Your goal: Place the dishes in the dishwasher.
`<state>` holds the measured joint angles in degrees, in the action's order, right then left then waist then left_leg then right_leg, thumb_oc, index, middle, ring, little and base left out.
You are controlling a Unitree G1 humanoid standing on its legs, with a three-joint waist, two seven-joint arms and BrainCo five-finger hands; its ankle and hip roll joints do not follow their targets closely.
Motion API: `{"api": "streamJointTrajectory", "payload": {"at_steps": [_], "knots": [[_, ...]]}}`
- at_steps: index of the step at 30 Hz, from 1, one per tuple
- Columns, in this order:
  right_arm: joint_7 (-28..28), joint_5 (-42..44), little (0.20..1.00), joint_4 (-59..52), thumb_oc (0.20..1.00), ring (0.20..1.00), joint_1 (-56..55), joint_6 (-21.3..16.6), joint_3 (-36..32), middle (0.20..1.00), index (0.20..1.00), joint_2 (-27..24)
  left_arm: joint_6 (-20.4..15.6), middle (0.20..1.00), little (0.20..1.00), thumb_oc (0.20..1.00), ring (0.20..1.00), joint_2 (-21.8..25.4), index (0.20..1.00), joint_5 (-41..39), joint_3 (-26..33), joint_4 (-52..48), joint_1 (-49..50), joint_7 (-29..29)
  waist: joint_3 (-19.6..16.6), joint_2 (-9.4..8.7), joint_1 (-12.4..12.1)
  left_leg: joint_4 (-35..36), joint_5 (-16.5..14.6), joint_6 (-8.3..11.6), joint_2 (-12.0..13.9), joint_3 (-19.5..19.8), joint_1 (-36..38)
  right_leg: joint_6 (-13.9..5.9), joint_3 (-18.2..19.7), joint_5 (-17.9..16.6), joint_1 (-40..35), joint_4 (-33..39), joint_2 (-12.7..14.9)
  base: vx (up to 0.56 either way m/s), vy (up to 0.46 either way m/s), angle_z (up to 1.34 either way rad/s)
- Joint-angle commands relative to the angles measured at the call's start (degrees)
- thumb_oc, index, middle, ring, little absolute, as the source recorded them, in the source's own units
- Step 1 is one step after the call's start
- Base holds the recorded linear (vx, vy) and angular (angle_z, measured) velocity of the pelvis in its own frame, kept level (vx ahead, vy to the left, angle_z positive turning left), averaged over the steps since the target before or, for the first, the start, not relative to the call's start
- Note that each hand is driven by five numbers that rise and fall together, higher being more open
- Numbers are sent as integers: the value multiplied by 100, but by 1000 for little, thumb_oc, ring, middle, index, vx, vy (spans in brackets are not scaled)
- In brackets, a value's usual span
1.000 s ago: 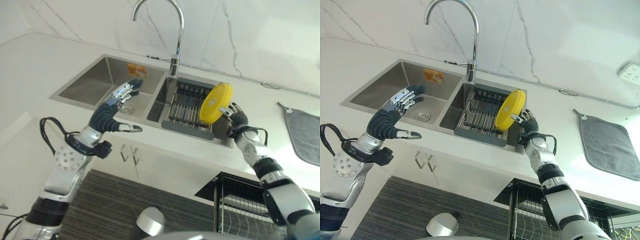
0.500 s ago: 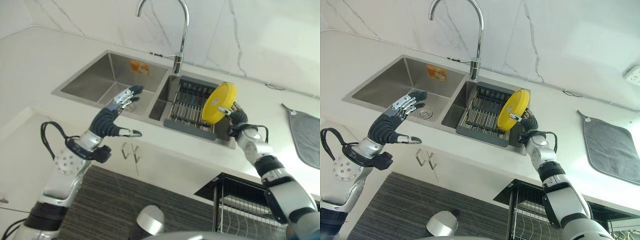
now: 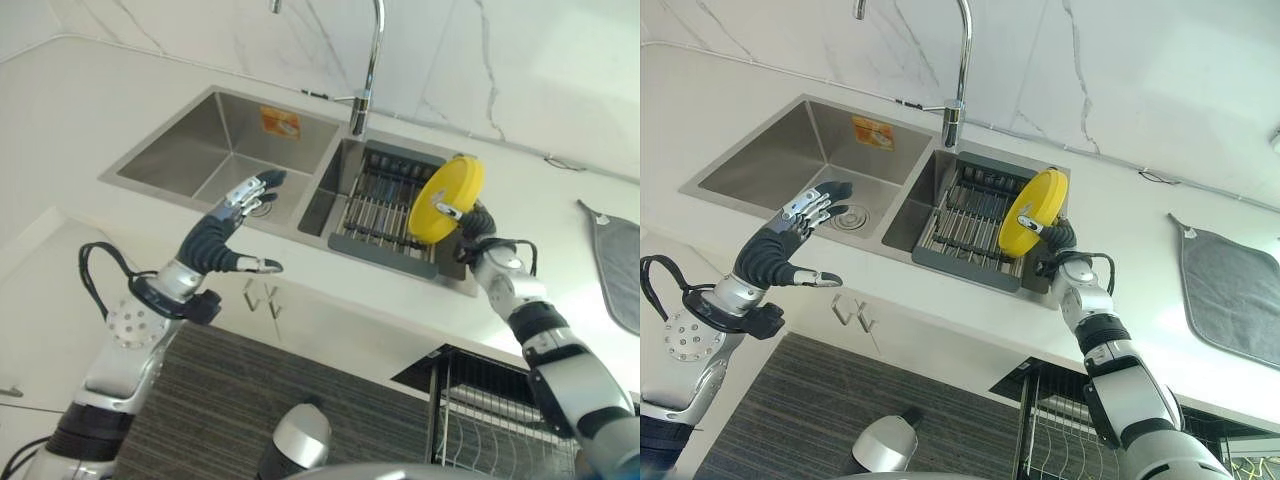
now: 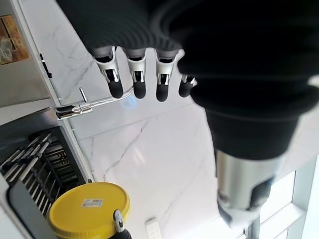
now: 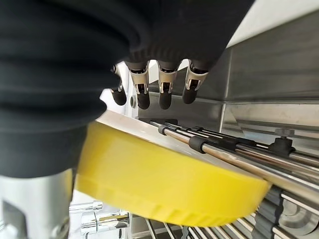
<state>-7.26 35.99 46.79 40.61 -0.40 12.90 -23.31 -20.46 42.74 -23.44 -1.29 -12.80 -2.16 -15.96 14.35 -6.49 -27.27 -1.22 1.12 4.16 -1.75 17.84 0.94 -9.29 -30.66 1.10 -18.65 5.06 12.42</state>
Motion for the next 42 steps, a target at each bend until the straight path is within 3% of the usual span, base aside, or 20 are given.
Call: {"api": "streamJointTrajectory", "payload": {"at_steps": [1,9,10,11,17,31,37,40,42], "knots": [[-175,-73,1000,9,1000,1000,577,-219,307,1000,1000,-549,-380,1000,1000,1000,1000,204,1000,131,10,-94,112,84,-422,234,-120,576,86,83,725,-359,336,-411,226,-216,-44,-179,455,0,0,0],[-883,-305,1000,9,1000,1000,784,-127,237,1000,1000,-639,-357,1000,1000,1000,1000,202,1000,154,-65,-93,56,169,-350,220,-150,546,84,71,725,-327,267,-417,247,-196,23,-242,474,2,3,1],[-948,-329,570,-6,570,570,819,-104,231,570,570,-637,-355,1000,1000,1000,1000,203,1000,170,-86,-86,36,187,-343,216,-151,544,85,69,725,-328,255,-418,250,-195,32,-246,476,0,0,0],[-1028,-401,203,-2,203,203,847,-145,235,203,203,-633,-355,1000,1000,1000,1000,205,1000,168,-103,-86,22,198,-333,220,-157,543,88,68,722,-319,247,-418,252,-196,39,-249,477,0,0,0],[-1317,-480,200,-9,200,200,911,-162,255,200,200,-660,-389,1000,1000,1000,1000,224,1000,153,-179,-73,-30,243,-291,234,-171,521,100,61,719,-304,180,-418,259,-190,108,-297,492,-5,-1,0],[-1326,-302,200,45,200,200,994,-356,185,200,200,-623,-400,1000,1000,1000,1000,188,1000,188,-332,-69,-203,420,-220,278,-154,458,108,52,697,-302,16,-396,256,-208,260,-357,553,-15,0,0],[-1046,-69,200,-130,200,200,1010,-785,210,200,200,-582,-475,1000,1000,1000,1000,163,1000,198,-367,-35,-246,444,-200,265,-158,428,112,45,680,-290,-64,-370,241,-223,338,-382,555,-33,-11,0],[-925,-369,200,-634,200,200,1034,-1166,230,200,200,-612,-544,1000,1000,1000,1000,132,1000,147,-333,-10,-171,375,-212,220,-157,435,118,49,687,-310,-60,-358,226,-229,340,-379,540,-33,-55,0],[-812,-306,200,-982,200,200,1068,-1221,258,200,200,-715,-584,1000,1000,1000,1000,124,1000,125,-285,-16,-108,320,-228,172,-142,442,108,49,692,-316,-32,-355,235,-230,347,-382,525,-43,-86,-1]]}}
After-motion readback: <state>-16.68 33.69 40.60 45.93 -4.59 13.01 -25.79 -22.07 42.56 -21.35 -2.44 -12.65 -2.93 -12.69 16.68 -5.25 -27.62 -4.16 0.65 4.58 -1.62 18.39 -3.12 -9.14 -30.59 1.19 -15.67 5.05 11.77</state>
